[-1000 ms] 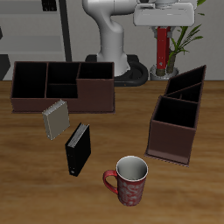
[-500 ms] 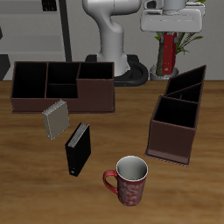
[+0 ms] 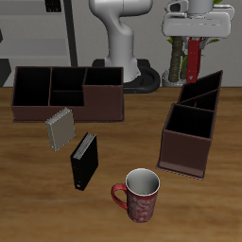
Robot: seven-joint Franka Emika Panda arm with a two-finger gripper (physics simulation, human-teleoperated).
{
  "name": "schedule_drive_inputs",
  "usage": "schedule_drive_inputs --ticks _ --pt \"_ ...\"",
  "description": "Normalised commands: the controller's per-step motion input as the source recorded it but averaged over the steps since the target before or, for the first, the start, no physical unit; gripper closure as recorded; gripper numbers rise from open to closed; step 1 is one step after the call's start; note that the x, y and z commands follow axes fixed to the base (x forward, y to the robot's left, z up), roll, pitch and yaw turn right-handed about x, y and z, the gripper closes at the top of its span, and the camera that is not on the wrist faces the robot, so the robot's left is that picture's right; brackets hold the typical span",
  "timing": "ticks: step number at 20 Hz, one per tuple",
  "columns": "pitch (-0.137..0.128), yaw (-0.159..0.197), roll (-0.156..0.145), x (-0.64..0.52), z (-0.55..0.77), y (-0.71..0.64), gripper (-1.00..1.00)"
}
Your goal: Place the red book into the left desk caddy's back compartment
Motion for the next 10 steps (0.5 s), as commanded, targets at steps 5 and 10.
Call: schedule_drive_inputs --ticks 5,10 --pt "-0.025 0.043 0.045 -0.01 0.01 0.29 1.00" --pt "0.007 -0.007 0.022 0.08 0.05 0.17 1.00"
